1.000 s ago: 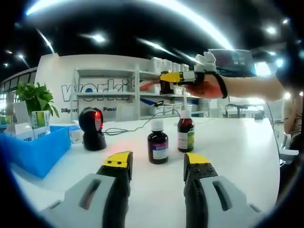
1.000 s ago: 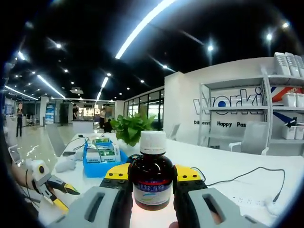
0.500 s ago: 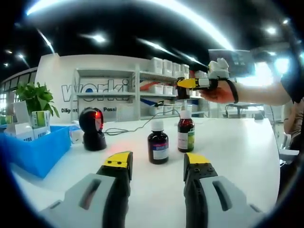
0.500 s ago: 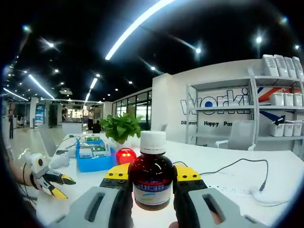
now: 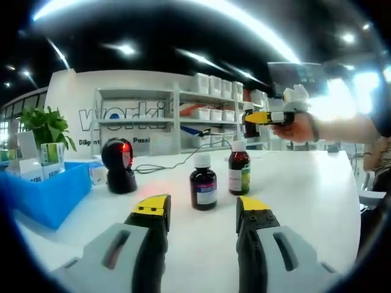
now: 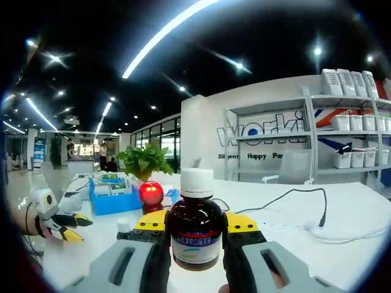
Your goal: Rotate the medicine bottle to make it face forward pick up the medicine bottle inspect the drug traceability code place the medicine on the table
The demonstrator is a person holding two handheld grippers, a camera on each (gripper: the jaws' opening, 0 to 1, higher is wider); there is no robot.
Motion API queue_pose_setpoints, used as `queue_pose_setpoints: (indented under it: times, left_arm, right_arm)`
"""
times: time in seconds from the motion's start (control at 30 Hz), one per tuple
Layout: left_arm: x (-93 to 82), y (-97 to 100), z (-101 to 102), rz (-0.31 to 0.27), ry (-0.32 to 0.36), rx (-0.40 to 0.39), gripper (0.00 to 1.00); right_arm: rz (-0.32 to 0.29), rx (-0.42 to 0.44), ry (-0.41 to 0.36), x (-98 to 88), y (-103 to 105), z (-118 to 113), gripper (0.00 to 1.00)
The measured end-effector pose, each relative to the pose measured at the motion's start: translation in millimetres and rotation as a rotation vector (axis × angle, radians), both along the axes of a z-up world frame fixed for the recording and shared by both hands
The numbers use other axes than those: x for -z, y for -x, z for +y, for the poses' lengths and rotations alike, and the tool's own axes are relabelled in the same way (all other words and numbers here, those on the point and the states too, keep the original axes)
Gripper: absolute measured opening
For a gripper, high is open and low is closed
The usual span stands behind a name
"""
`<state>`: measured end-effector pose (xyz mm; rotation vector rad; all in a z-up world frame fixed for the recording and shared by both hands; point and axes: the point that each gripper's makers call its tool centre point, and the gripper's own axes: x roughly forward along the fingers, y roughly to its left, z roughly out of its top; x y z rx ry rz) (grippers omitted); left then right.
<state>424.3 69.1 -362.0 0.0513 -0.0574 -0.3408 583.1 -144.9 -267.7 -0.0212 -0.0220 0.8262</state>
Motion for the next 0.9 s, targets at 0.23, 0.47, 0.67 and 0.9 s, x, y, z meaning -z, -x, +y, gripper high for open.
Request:
queue_pose_setpoints:
  times: [0.23, 0.47, 0.67, 0.9]
  left_arm:
    - [-1.4, 0.9, -2.3, -0.001, 0.003, 0.001, 0.34]
    - [-1.2, 1.3, -3.3, 0.002, 0.002, 0.001, 0.34]
    - [-0.5, 0.8, -2.0, 0.003, 0.000, -0.002, 0.34]
    - [-0.4, 0.8, -1.5, 0.003, -0.001, -0.002, 0.34]
  right_arm:
    - [-0.012, 0.076, 0.006, 18.0, 5.3, -17.1, 0.28]
    - [0.013, 0.144, -0.031, 38.7, 8.0, -25.3, 0.28]
    - [0.017, 0.192, -0.032, 55.7, 8.7, -29.1, 0.28]
    - [0.042, 0.280, -0.011, 77.9, 2.6, -35.5, 0.28]
